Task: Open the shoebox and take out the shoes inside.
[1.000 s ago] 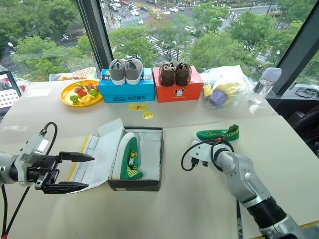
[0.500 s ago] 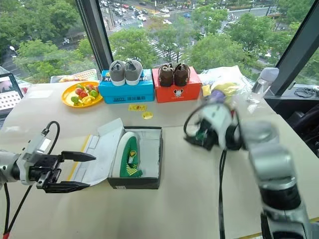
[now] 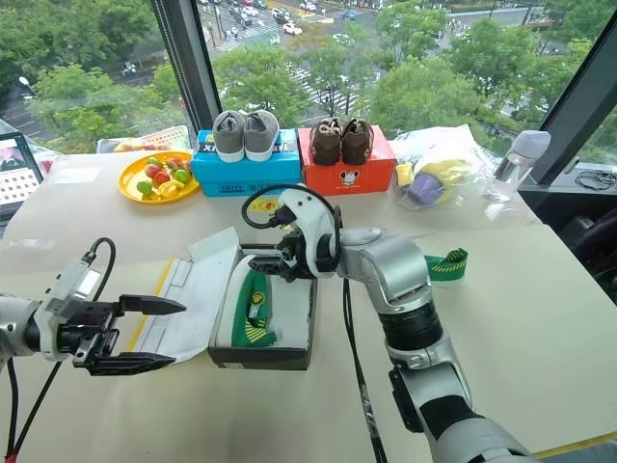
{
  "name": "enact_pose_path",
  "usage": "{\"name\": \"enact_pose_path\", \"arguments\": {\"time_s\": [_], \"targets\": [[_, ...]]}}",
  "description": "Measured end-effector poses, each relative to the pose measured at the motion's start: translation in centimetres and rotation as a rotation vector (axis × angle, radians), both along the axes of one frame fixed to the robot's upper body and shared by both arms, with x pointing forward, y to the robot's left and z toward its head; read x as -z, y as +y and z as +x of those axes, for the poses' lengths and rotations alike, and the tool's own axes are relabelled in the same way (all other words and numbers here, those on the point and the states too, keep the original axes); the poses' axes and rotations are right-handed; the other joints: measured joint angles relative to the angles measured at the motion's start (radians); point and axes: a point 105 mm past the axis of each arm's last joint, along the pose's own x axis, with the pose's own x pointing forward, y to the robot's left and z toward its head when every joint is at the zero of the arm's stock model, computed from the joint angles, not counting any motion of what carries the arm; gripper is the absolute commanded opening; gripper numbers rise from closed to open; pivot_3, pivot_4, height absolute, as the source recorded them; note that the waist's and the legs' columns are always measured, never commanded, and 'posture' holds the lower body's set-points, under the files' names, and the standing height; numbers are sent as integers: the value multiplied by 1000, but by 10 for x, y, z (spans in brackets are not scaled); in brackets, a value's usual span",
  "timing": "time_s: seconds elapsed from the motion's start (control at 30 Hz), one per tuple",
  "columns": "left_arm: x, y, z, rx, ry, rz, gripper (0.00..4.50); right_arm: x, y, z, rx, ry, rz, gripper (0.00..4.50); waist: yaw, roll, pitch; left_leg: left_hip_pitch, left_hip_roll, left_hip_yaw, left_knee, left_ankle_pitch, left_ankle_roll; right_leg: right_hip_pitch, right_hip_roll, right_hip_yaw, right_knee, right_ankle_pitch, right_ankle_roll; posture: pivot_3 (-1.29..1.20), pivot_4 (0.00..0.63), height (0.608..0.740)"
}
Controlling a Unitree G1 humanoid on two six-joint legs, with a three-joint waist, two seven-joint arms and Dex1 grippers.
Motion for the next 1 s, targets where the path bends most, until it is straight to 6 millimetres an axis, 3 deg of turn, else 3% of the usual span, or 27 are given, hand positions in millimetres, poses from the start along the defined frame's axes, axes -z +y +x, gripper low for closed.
{"name": "enact_pose_path", "arguments": {"time_s": [0.17, 0.3, 0.4, 0.5, 0.6, 0.8, 1.0], "targets": [[-1, 0, 0, -1, -5, 1, 4500, 11, 4, 18, 151, 137, 37, 3763, -4, 0, 0, 0, 1, 0, -1, 1, -1, -1, 1, 0, 0, 0, 0, 0, 150, 731], [-2, 0, 0, -3, -8, 3, 4500, 6, 5, 18, 226, 234, 74, 3763, -5, 0, 0, 0, 2, -1, -1, 0, -1, -1, 1, 0, 0, 0, 0, 0, 150, 731], [-2, 0, 0, -2, -7, 3, 4500, 1, -7, 19, 280, 306, 96, 3763, -5, 1, 0, 0, 2, -1, -1, 0, 0, -1, 1, 0, 0, 0, -1, 0, 150, 731], [-1, 0, 0, -2, -7, 3, 4500, -8, 1, 12, 226, 291, 93, 3763, -7, 1, 0, 0, 2, -2, -3, -1, 2, -1, 1, 0, -1, 0, -1, 0, 150, 731], [-2, -1, 0, 0, -9, 4, 4500, -23, 26, -7, 55, 114, -6, 3763, -25, 1, 0, 1, 1, -2, -6, -1, 2, -2, 2, 0, 0, 0, -1, 0, 150, 731], [-1, 0, -1, -2, -4, 5, 4500, -42, 16, -3, 34, 35, -52, 3763, -27, 1, 0, 0, 1, -2, -5, -1, 2, -1, 1, 0, -1, 0, -1, 0, 150, 731], [-1, 0, -1, -2, -6, 5, 4500, -27, 41, -13, 16, 169, -33, 3763, -32, 1, 0, 1, 3, -2, -7, 0, 0, -2, 3, -1, 0, 1, -2, 0, 150, 731]]}}
